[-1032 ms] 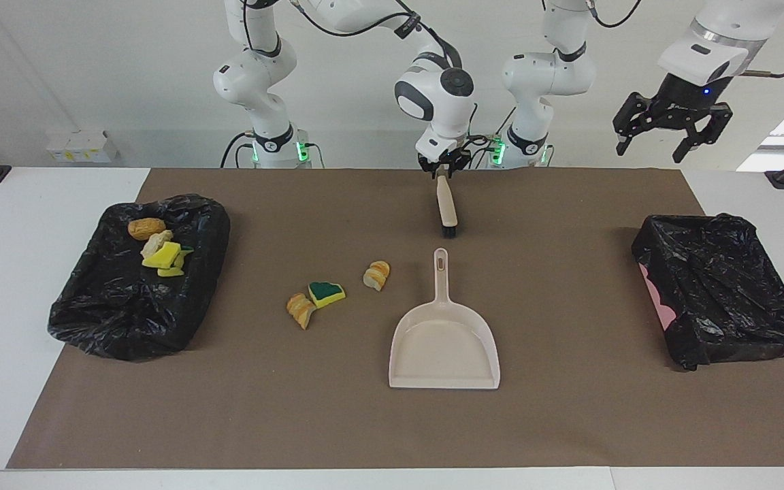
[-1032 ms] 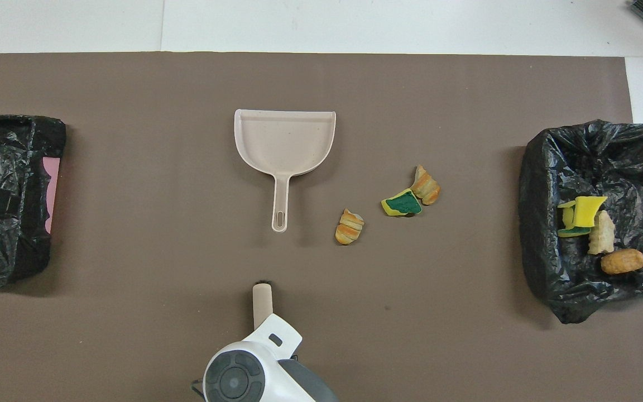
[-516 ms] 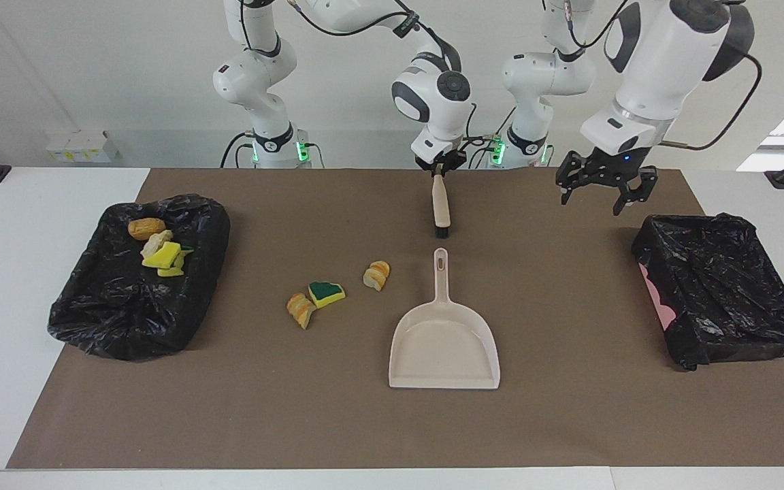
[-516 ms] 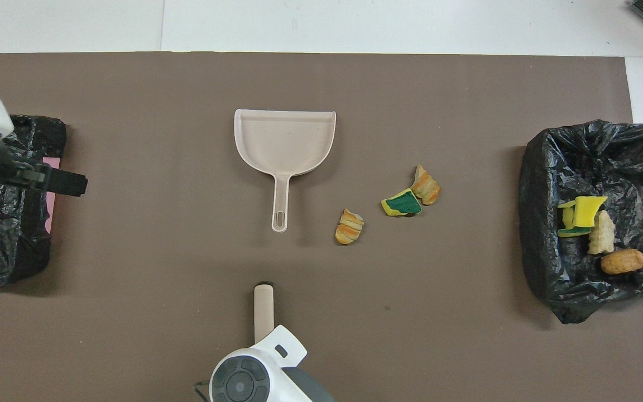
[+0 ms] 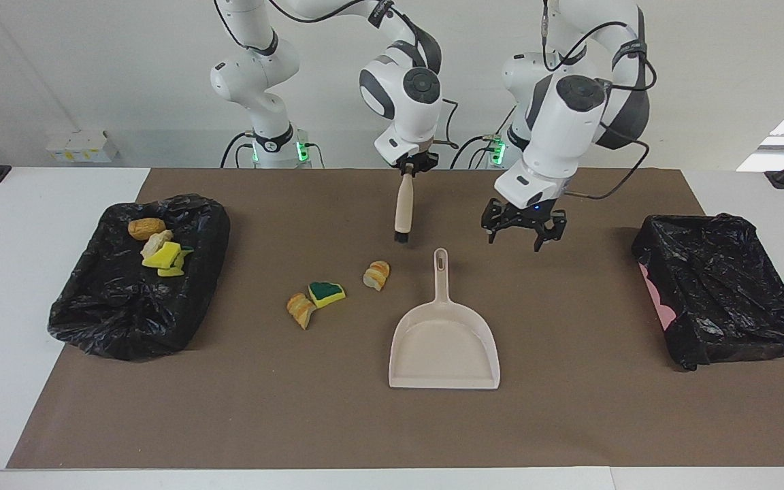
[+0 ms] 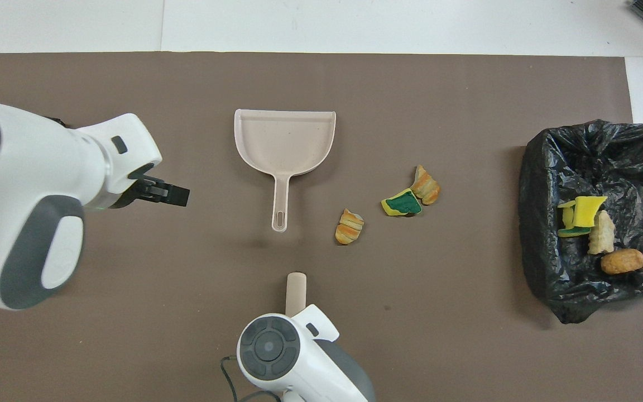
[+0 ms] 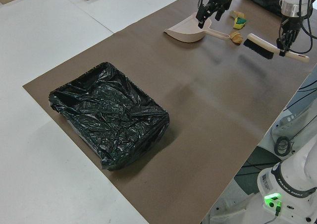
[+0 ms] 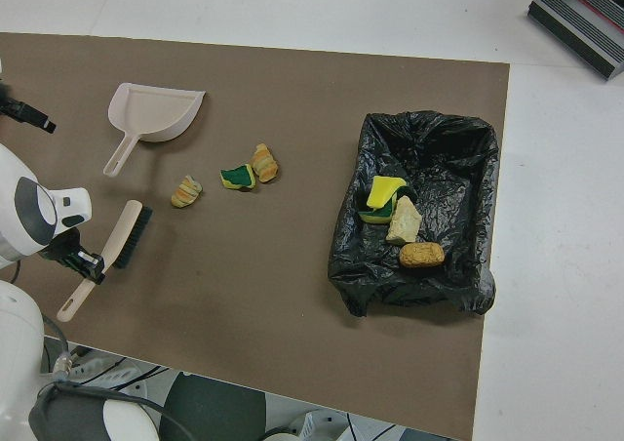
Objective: Sweep and dump trash in bin
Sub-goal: 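Grasp the dustpan with the left gripper while the right gripper grasps the brush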
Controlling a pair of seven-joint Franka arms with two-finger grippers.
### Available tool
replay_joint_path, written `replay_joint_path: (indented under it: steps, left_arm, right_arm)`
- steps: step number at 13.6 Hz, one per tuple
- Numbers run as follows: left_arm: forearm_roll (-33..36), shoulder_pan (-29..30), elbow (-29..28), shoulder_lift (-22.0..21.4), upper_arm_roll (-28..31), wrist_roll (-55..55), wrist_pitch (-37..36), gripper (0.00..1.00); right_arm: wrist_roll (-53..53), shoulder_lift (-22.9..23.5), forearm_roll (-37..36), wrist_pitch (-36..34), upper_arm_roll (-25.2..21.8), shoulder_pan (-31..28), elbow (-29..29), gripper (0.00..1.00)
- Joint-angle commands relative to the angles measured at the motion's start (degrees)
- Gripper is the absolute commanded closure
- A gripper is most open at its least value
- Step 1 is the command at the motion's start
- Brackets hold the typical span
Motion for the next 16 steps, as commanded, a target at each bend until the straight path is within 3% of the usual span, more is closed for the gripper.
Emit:
replay_joint_path:
  steps: [1, 3, 8, 11, 15, 16]
  left_arm:
    - [7.1, 0.54, 0.59, 5.79, -4.65, -9.6, 5.35, 0.0]
    - [10.44, 0.54, 1.03, 9.13, -7.21, -14.28, 6.51, 0.0]
    - [11.95, 0.54, 1.21, 11.87, -10.47, -22.38, 10.55, 0.0]
    - [11.96, 0.54, 1.38, 13.53, -10.47, -22.39, 12.22, 0.0]
    - [11.78, 0.54, 1.21, 13.63, -10.65, -22.39, 12.22, 0.09]
    - [11.69, 0.54, 1.3, 13.63, -10.65, -22.3, 12.14, 0.22]
  right_arm:
    - [-5.05, -0.32, -3.68, -0.88, 0.22, -5.51, -0.09, 1.0]
    - [-8.83, 0.47, -8.32, -0.36, 0.22, -9.2, -0.09, 1.0]
    - [-20.95, 2.41, -21.32, 2.18, 0.4, -18.17, -0.09, 1.0]
    - [-28.94, 4.16, -24.52, 6.31, 0.31, -24.93, -0.09, 1.0]
    - [-36.26, 5.83, -26.28, 10.89, 0.4, -31.28, -1.14, 1.0]
    - [-36.62, 6.1, -26.11, 10.81, 0.49, -31.28, -1.32, 1.0]
